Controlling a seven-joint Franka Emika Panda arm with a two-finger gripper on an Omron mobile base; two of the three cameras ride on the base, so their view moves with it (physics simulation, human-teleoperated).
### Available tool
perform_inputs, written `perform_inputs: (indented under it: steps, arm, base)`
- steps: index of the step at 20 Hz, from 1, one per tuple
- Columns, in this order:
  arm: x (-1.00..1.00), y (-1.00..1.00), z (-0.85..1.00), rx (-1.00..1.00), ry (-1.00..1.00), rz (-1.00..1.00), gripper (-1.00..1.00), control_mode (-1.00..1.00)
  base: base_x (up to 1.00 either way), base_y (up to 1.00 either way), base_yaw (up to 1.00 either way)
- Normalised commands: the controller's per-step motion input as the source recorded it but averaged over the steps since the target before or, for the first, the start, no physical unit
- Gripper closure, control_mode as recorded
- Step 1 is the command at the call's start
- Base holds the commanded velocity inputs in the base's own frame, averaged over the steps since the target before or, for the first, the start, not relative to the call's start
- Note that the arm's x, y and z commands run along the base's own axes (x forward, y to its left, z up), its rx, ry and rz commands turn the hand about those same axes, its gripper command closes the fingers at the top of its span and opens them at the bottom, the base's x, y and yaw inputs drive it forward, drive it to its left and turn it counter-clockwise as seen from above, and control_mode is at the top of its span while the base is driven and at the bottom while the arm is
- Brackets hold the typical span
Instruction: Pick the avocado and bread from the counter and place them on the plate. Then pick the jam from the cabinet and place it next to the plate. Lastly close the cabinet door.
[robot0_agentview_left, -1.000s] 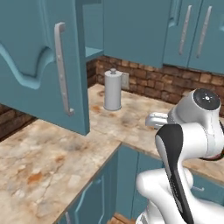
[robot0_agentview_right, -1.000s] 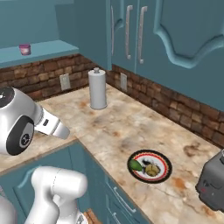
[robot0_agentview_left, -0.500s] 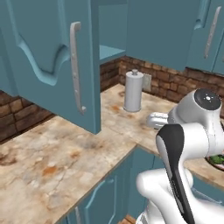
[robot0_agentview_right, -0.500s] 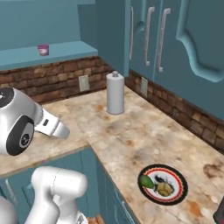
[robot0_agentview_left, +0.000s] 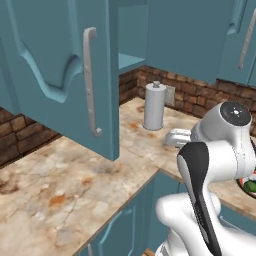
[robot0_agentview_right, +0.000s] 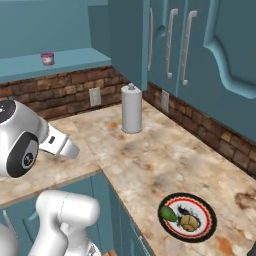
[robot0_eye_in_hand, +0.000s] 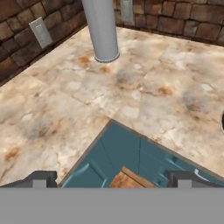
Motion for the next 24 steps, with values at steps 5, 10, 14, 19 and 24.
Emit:
perform_inputs:
  steps: [5,10,14,19,24]
  arm:
    - [0.00,0.00,0.00,0.00,0.00,0.00,-1.00,1.00]
    - [0.01,0.00,0.00,0.00,0.00,0.00,-1.00,-1.00]
    - [0.04,0.00,0.00,0.00,0.01,0.03,-1.00,-1.00]
    - [0.11,0.00,0.14,0.00,-0.01,0.23,-1.00,-1.00]
    - [0.08,0.03,0.36,0.02,-0.06,0.32,-1.00,-1.00]
  base:
    - [0.73,-0.02,0.04]
    - [0.07,0.00,0.00]
    - [0.00,0.00,0.00]
    - [0.00,0.00,0.00]
    - [0.00,0.00,0.00]
